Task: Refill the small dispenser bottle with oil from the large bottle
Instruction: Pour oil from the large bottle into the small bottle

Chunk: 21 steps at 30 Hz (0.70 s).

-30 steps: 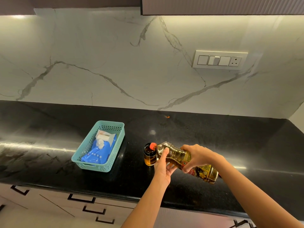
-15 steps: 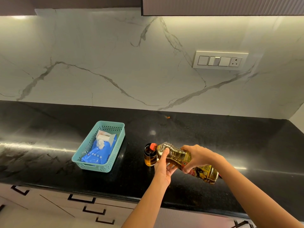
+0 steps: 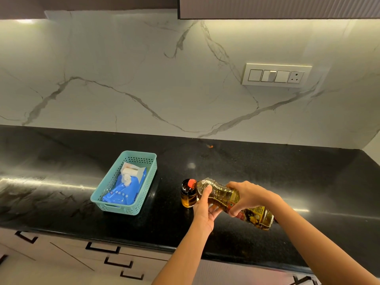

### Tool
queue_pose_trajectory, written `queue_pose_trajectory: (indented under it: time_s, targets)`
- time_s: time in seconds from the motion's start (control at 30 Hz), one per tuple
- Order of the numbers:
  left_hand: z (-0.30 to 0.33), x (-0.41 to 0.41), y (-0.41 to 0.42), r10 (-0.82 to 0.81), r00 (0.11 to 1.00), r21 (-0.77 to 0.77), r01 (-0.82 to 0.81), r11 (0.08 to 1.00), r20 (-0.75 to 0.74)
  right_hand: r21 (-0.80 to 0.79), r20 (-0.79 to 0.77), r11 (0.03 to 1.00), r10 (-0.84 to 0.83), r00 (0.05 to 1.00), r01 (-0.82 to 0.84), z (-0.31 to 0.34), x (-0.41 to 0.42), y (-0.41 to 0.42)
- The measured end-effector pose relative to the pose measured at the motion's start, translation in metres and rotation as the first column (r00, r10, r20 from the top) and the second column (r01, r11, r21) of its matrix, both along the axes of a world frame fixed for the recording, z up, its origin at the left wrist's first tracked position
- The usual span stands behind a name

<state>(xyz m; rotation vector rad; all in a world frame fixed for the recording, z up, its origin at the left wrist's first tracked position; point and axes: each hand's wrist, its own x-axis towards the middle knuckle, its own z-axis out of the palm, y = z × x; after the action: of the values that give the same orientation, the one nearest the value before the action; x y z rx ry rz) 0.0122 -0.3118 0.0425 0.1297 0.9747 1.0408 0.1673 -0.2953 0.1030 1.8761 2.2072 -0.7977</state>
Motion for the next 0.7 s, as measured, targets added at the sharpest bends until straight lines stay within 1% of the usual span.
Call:
queue_pose_trajectory:
  time_s: [0.17,0.43,0.57,0.7]
  targets:
    - [0.0,0.0,0.001,0.006,1.0,-0.011,-0.007,1.0,-0.016,-0.004,-0.026,1.0,-0.006,1.0,0.006,-0.001,0.0,0.0]
    - [0.001,0.0,0.004,0.024,0.995,0.009,-0.024,1.0,-0.096,-0.025,-0.179,0.999,-0.045,0.983,0.041,-0.014,0.003,-0.002]
    - [-0.001,0.0,0.007,0.014,0.984,0.048,-0.005,0.999,-0.177,-0.039,-0.247,0.997,-0.075,0.966,0.067,-0.021,0.007,-0.003]
    - [-0.001,0.004,0.013,0.014,0.949,0.118,0.024,0.993,-0.316,-0.031,-0.328,0.994,-0.114,0.938,0.11,-0.028,0.01,-0.006]
